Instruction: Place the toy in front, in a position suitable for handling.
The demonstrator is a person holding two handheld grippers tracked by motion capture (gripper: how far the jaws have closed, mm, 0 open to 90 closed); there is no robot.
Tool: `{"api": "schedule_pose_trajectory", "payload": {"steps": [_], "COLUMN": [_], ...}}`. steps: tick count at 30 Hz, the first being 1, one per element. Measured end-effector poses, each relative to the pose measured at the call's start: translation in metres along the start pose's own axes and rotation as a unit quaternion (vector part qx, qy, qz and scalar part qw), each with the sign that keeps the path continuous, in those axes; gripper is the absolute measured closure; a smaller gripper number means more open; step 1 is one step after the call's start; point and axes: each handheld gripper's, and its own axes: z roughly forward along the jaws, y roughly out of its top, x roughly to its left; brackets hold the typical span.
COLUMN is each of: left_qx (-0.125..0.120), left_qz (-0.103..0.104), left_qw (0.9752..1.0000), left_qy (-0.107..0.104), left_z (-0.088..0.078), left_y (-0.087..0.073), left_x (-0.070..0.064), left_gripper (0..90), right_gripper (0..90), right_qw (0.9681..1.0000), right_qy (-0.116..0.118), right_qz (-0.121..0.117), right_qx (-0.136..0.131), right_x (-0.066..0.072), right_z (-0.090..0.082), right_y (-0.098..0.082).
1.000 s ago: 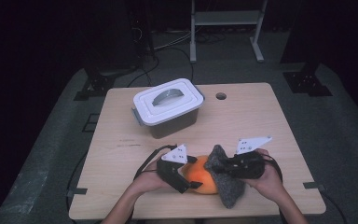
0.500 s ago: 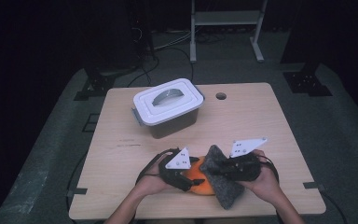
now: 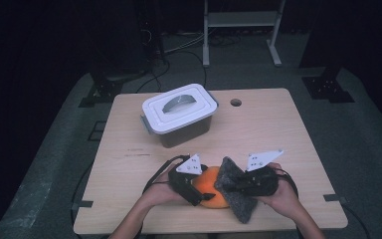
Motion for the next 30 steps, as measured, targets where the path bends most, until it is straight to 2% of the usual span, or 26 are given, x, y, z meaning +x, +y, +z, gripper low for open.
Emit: {"api": "schedule_pose_trajectory", "payload": {"steps": [1,2,4,6,8,10,11,13,14,15,17,18,20,23,27,30], "left_qx": [-0.001,-0.008,-0.021,-0.035,-0.046,-0.044,-0.045,-0.041,-0.038,-0.037,-0.032,-0.029,-0.028,-0.027,-0.027,-0.023], "left_qz": [-0.002,0.012,0.039,0.053,0.081,0.097,0.092,0.072,0.05,0.036,0.012,0.008,0.016,0.006,0.0,0.0], "left_qw": [1.0,0.9999,0.9985,0.997,0.9934,0.9911,0.992,0.9944,0.9965,0.9975,0.9984,0.9987,0.9986,0.999,0.9993,0.9996], "left_qy": [0.002,0.007,0.031,0.045,0.067,0.079,0.073,0.066,0.055,0.048,0.045,0.041,0.042,0.035,0.024,0.017], "left_z": [0.0,-0.001,-0.004,-0.005,-0.006,-0.007,-0.007,-0.006,-0.006,-0.005,-0.003,-0.002,-0.003,-0.004,-0.008,-0.011], "left_y": [-0.001,-0.001,0.0,0.003,0.004,0.004,0.003,0.002,0.001,0.002,0.001,0.0,-0.003,-0.007,-0.016,-0.021], "left_x": [0.001,0.0,-0.003,-0.005,-0.006,-0.007,-0.005,-0.002,0.0,0.001,0.004,0.004,0.005,0.008,0.013,0.015], "left_gripper": [9.9,16.7,31.9,35.9,37.5,37.4,36.7,28.2,23.6,16.7,9.9,10.1,16.8,17.9,18.5,18.5], "right_gripper": [73.2,73.2,73.3,73.4,73.4,73.4,73.3,73.3,73.2,73.1,73.0,72.8,72.9,73.0,72.9,73.1], "right_qw": [1.0,1.0,0.9999,0.9997,0.9992,0.9987,0.9986,0.9988,0.9989,0.9991,0.9996,0.9996,0.9995,0.9994,0.9986,0.9962], "right_qy": [-0.001,-0.003,-0.013,-0.023,-0.034,-0.04,-0.042,-0.04,-0.039,-0.035,-0.023,-0.024,-0.028,-0.03,-0.037,-0.056], "right_qz": [-0.001,-0.001,0.0,0.001,0.0,0.003,0.005,0.005,0.005,0.006,0.004,0.002,-0.002,0.006,0.038,0.065], "right_qx": [0.0,0.0,-0.003,-0.008,-0.018,-0.03,-0.033,-0.028,-0.025,-0.021,-0.018,-0.016,-0.014,-0.013,-0.001,0.014], "right_x": [0.0,0.0,-0.001,-0.002,-0.003,-0.004,-0.005,-0.005,-0.005,-0.005,-0.003,-0.001,-0.001,-0.006,-0.022,-0.034], "right_z": [0.0,0.0,-0.002,-0.006,-0.01,-0.012,-0.011,-0.007,-0.005,-0.001,0.003,0.004,0.003,-0.001,-0.01,-0.016], "right_y": [0.001,0.001,0.002,0.004,0.007,0.009,0.009,0.008,0.007,0.006,0.005,0.006,0.006,0.0,-0.017,-0.029]}}
